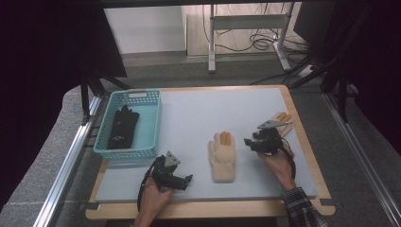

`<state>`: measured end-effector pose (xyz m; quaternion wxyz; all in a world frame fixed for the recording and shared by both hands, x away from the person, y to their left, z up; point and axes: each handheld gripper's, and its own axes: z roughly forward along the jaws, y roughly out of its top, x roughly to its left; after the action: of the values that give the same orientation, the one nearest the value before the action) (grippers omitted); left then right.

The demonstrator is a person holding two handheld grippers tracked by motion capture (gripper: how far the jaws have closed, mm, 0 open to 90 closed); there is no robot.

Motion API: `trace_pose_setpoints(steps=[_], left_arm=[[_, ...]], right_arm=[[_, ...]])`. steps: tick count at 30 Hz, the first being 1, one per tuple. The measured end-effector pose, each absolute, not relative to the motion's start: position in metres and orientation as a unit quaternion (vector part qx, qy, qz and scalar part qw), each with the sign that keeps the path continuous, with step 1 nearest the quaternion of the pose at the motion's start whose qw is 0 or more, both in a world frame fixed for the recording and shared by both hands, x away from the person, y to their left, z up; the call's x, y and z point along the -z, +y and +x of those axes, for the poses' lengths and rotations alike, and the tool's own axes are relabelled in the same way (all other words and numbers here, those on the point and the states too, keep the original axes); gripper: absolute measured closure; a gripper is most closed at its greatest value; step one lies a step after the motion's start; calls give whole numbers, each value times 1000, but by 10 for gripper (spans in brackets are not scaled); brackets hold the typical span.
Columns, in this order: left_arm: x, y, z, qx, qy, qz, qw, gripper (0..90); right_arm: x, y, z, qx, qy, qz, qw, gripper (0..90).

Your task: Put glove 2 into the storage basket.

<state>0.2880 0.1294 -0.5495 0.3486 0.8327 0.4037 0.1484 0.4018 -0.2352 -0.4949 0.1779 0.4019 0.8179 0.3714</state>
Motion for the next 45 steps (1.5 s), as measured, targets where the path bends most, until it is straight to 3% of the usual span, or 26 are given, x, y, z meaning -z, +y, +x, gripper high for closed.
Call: trace_pose_setpoints(steps=[5,9,15,29,32,39,43,45], left_arm=[[550,129,288,-148,404,833,349,27],[550,129,288,-148,404,833,349,27],[550,129,288,-148,404,833,349,27],[550,129,288,-148,403,833,349,27],[550,129,288,-148,404,833,349,27],[550,129,288,-148,404,832,349,27],[550,129,288,-148,404,833,348,27],[550,129,288,-148,404,833,348,27]], right_arm=[[484,-269,417,-361,799,434,208,596],[477,-292,431,-353,781,465,222,606],[482,-305,446,-334,763,503,231,430],[509,-307,460,-320,760,519,224,253],[506,-309,456,-325,759,517,225,263],[500,-328,438,-307,755,533,229,433],[506,-333,432,-304,751,543,223,451],[511,-332,431,-299,754,543,218,511]])
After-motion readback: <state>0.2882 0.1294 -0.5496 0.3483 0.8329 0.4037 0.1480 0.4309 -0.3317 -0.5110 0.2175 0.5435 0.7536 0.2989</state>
